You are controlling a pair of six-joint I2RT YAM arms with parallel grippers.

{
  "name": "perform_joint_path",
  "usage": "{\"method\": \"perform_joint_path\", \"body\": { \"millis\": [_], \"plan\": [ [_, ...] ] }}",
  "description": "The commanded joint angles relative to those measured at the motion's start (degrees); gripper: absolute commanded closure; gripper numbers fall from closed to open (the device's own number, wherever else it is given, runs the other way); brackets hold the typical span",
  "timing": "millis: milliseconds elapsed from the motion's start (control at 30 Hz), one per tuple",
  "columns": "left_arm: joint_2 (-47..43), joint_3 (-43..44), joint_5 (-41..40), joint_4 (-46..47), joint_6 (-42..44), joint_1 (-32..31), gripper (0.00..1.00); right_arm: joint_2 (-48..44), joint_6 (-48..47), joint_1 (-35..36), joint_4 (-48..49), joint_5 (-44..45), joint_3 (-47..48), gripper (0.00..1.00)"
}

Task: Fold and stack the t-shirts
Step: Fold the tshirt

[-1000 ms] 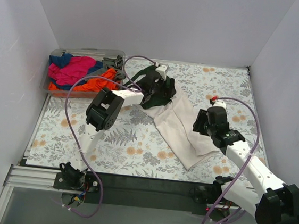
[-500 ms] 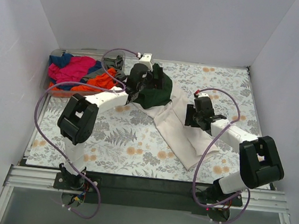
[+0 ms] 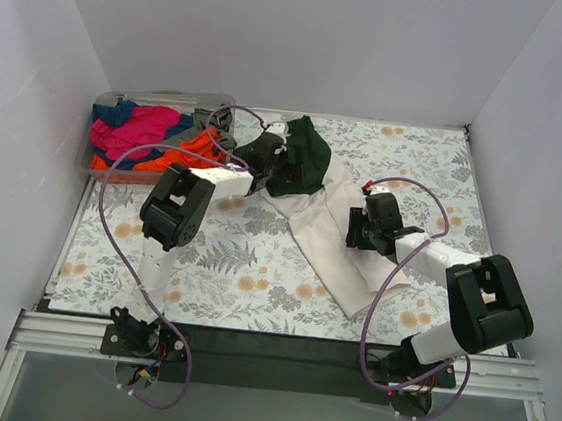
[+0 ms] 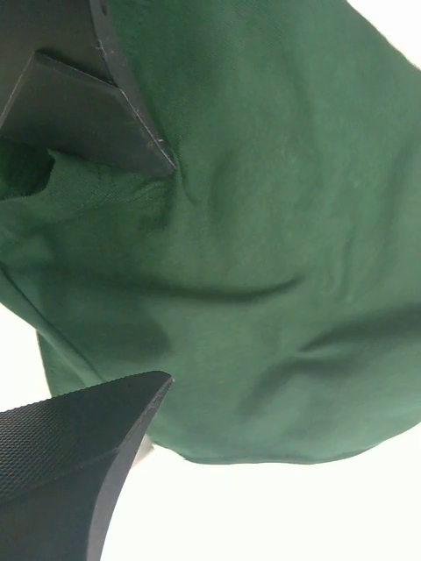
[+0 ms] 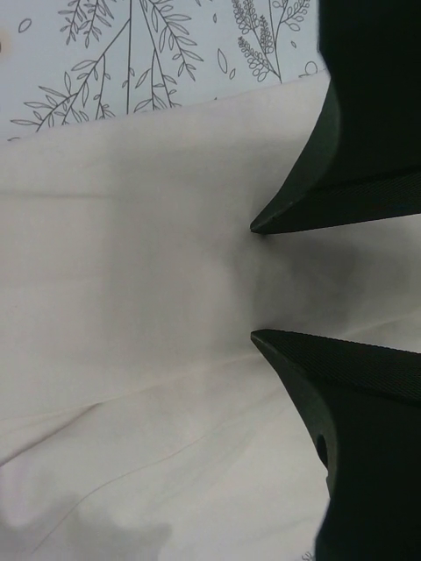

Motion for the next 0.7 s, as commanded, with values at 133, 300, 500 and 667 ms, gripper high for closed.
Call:
{"method": "perform_joint_path", "body": {
  "millis": [133, 300, 500, 667],
  "plan": [
    [7.7, 9.3, 6.0, -2.5, 4.5, 0.8, 0.14, 1.2, 3.5, 2.6, -1.7, -11.0, -4.4, 0.58],
    [12.3, 16.9, 8.5, -3.9, 6.4, 0.8, 0.14, 0.2, 6.2, 6.1, -2.6, -12.5, -5.1, 0.58],
    [18.0, 25.0, 10.7, -3.5, 7.2, 0.8, 0.14, -2.3, 9.4, 9.7, -3.4, -12.5, -4.3, 0.58],
    [22.4, 30.9, 11.6, -2.3, 8.7, 0.8, 0.14, -3.3, 10.6, 11.5, -4.3, -12.1, -4.7, 0.58]
  ]
}}
